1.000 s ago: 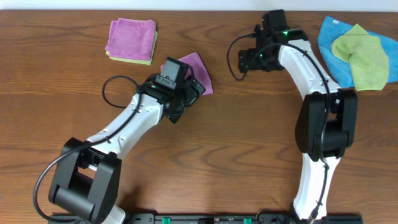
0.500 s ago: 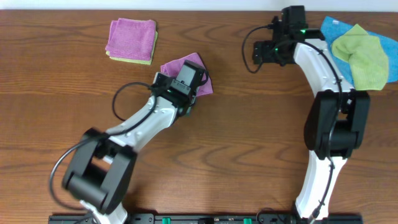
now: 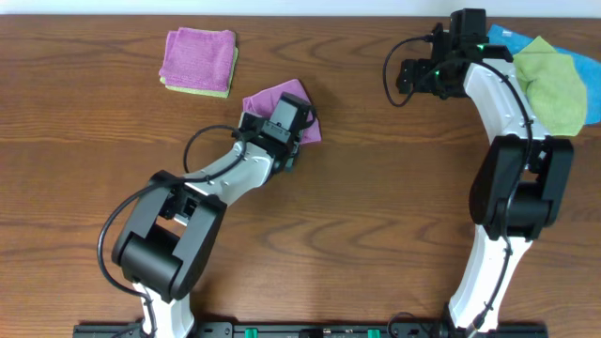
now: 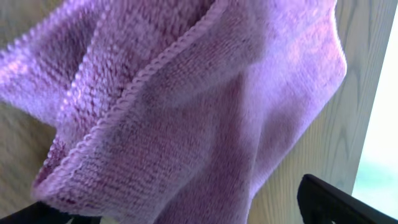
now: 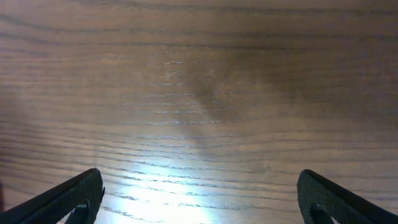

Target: Fold the cloth

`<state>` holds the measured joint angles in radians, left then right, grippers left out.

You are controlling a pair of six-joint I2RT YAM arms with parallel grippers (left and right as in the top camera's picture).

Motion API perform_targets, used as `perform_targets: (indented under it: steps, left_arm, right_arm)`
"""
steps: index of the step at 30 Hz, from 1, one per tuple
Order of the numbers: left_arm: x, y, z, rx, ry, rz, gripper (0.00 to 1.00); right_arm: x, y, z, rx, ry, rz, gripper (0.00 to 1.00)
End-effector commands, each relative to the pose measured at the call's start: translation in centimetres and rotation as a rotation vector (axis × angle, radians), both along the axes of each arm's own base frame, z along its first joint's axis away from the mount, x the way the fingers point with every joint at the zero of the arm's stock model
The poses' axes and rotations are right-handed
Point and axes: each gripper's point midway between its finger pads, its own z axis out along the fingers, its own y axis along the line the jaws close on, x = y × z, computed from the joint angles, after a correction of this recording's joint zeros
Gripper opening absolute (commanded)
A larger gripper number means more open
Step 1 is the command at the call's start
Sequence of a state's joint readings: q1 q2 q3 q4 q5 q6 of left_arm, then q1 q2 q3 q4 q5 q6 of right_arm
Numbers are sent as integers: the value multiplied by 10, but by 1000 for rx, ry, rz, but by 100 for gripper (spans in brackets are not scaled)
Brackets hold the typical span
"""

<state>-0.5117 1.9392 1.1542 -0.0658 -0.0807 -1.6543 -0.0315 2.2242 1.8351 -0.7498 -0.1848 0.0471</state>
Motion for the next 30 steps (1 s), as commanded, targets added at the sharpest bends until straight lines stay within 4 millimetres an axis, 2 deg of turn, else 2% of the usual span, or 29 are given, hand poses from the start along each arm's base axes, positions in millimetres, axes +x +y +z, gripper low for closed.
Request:
perform_targets:
  steps: [1,7,9,16,20,26,30]
  left_arm:
    - [8,1,29,-58,-39,-35,100]
    - [-1,-12,78,-181,-76,-103,98]
    - [-10,-11,85,-183,-62,-99,95]
    - [-31,5,63,-96,54,-90,95]
    - [-40,-7,63,-131,80,-159,95]
    - [-36,1,59,-89,66,-86,95]
    - [-42,5,40,-88,139,-30,95]
  right_arm:
    - [-2,2,1,9,-1,14,99]
    - [-2,3,1,9,0,17,99]
    - [-2,3,1,9,0,17,99]
    - [-1,3,1,8,-2,17,99]
    - [-1,3,1,8,-4,17,99]
    - [2,3,3,8,-18,17,99]
    - [5,2,4,7,-33,14,99]
